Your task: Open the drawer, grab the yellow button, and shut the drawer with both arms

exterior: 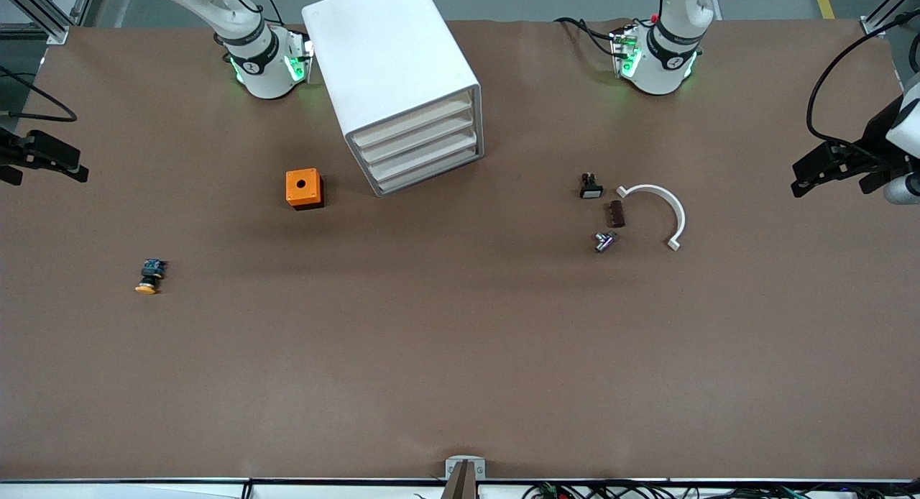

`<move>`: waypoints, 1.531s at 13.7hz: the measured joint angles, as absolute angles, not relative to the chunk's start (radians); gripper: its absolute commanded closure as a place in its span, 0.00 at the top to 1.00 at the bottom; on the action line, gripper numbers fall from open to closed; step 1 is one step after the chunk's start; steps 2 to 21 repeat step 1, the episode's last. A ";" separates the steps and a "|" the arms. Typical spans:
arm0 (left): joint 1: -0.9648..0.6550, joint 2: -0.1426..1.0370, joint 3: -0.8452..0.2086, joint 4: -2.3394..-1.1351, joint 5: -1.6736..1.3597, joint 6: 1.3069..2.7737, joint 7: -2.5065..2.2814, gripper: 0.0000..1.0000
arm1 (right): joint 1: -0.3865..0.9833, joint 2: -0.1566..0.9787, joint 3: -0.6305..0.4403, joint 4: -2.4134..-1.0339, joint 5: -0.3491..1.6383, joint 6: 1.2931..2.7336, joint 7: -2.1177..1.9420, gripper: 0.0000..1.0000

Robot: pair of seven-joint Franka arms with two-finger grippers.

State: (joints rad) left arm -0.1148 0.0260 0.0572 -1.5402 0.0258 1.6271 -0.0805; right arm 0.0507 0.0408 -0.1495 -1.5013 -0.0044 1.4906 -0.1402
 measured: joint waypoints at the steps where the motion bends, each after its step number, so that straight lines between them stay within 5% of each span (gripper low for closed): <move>1: -0.115 0.026 0.057 -1.540 0.026 1.627 -0.081 1.00 | 0.051 0.041 -0.149 -1.501 -0.004 1.490 -0.140 1.00; 21: -0.115 0.026 0.057 -1.540 0.026 1.627 -0.081 1.00 | 0.051 0.041 -0.149 -1.501 -0.004 1.490 -0.140 1.00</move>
